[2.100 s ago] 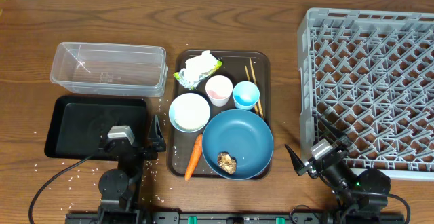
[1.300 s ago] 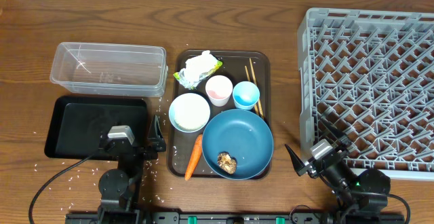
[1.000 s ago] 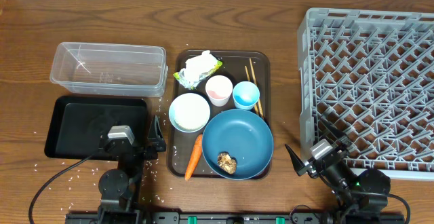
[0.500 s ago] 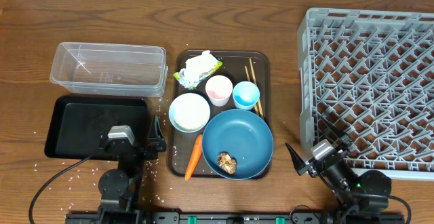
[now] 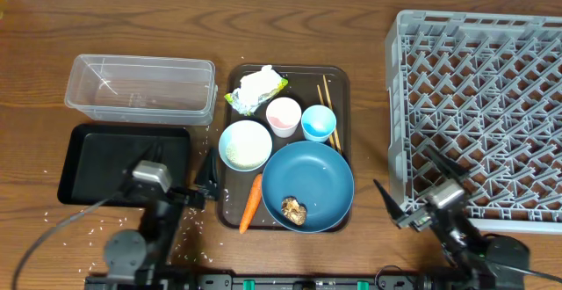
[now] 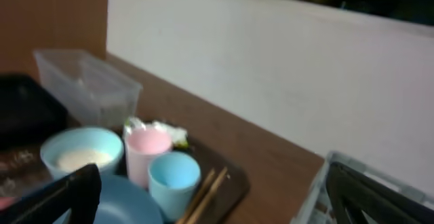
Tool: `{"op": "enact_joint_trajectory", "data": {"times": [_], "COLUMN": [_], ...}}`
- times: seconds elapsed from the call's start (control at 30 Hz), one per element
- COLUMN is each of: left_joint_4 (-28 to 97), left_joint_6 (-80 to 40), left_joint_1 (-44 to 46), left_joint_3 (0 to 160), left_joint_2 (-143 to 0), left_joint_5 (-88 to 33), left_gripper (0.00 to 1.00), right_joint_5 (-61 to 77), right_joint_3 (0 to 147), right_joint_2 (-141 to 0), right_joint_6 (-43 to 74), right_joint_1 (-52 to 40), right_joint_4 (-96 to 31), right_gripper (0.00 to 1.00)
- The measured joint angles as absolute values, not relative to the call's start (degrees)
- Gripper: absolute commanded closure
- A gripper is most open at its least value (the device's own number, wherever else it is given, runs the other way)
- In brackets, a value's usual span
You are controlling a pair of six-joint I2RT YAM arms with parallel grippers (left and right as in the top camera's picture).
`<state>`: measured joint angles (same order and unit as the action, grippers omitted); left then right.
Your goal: Sort waste into correct bins and load items into the dishwasher rack
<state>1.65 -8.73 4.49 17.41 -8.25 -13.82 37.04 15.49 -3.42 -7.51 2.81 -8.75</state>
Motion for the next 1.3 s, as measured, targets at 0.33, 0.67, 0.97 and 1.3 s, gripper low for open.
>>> {"op": "enact_joint_trajectory", "data": {"times": [0.33,0.67,0.97,1.3], "left_joint_4": [34.00,50.96,48.62,42.87], "left_joint_6": [-8.71,-9.26,-10.33,-10.70], "left_joint_1": [4.49,4.49,8.64,17.54], "left_joint_3": [53.19,73.12,73.12,73.12], "left_joint_2": [-39.24,-62.48,-71.11,-82.13], "left_joint_5": [-16.58,-19.40,-23.73,-18.28], "left_gripper": [0.02,0.02,0.02,0.04], "right_joint_5": [36.64,37.87,39.33,38.68], "right_joint_3": [43.83,65.30,65.32,65.54], "right_joint_2": [-29.41,-57.30,-62.81,-62.81], "right_joint_6": [-3.36,-2.24,-0.58,2.96], "right_joint_1": [2.81,2.81,2.81,2.81], "right_joint_4": [-31.22,-49.01,-51.59,-52.36], "right_gripper": [0.01,0.01,0.01,0.01]}}
